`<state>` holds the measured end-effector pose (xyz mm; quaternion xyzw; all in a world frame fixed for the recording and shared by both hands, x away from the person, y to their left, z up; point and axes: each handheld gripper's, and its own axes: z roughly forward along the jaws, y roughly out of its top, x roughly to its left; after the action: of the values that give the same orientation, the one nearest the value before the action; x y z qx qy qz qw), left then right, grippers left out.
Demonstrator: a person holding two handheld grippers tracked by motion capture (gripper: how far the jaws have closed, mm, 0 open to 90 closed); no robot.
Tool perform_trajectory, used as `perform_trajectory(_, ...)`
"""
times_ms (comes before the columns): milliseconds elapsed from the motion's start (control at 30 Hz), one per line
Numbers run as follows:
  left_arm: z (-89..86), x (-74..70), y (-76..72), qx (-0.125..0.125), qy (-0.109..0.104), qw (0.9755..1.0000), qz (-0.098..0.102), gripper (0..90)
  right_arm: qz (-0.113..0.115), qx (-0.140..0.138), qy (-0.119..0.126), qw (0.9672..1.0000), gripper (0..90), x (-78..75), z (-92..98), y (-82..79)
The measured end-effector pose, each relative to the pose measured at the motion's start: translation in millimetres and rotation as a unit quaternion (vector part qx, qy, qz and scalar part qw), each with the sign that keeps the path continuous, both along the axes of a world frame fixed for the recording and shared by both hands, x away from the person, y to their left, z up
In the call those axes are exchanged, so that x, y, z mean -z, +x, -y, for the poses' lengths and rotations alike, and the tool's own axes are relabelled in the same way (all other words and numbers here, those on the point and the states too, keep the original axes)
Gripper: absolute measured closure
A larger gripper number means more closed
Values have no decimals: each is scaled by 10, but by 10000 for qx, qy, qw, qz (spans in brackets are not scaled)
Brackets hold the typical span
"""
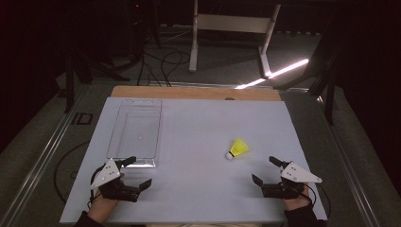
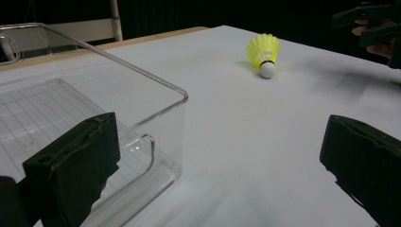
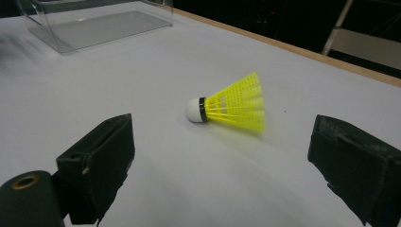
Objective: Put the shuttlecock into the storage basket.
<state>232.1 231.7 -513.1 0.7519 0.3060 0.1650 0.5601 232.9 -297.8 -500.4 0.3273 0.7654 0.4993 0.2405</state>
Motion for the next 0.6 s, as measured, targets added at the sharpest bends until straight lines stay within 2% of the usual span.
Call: perform_trajectory(600,32,-10,8,22,137,9999,-24,0,42,-54,-4,10000,82,-6,-2,-7)
